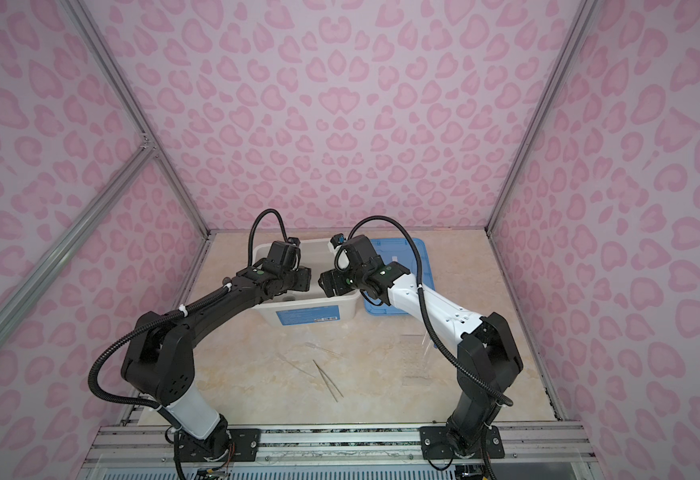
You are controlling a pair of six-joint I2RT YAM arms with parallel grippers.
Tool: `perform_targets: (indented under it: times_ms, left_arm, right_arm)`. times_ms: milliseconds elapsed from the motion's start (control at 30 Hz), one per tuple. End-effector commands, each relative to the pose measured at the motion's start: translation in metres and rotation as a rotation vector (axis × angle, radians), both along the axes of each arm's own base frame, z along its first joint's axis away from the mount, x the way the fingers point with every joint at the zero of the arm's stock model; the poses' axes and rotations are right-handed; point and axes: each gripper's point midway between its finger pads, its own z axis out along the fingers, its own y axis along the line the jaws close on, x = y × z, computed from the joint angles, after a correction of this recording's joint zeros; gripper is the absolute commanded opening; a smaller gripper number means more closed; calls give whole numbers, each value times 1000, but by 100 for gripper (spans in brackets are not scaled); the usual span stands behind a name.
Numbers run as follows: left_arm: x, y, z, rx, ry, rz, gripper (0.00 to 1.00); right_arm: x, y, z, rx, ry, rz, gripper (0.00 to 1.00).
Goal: Organize the chemistry lab equipment
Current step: 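Lower the held dish into the bin beside the beaker with the left gripper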
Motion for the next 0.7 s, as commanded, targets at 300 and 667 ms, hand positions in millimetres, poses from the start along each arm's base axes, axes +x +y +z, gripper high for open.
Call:
perform_targets:
  times_ms: [300,667]
  left_arm:
    - [-8,-7,-39,18,92,-61,45]
    - [-3,-12,-55,31,122,-81,46]
  right_arm:
    - [0,1,2,9,2,-1,91]
    - [0,0,0,1,6,0,91]
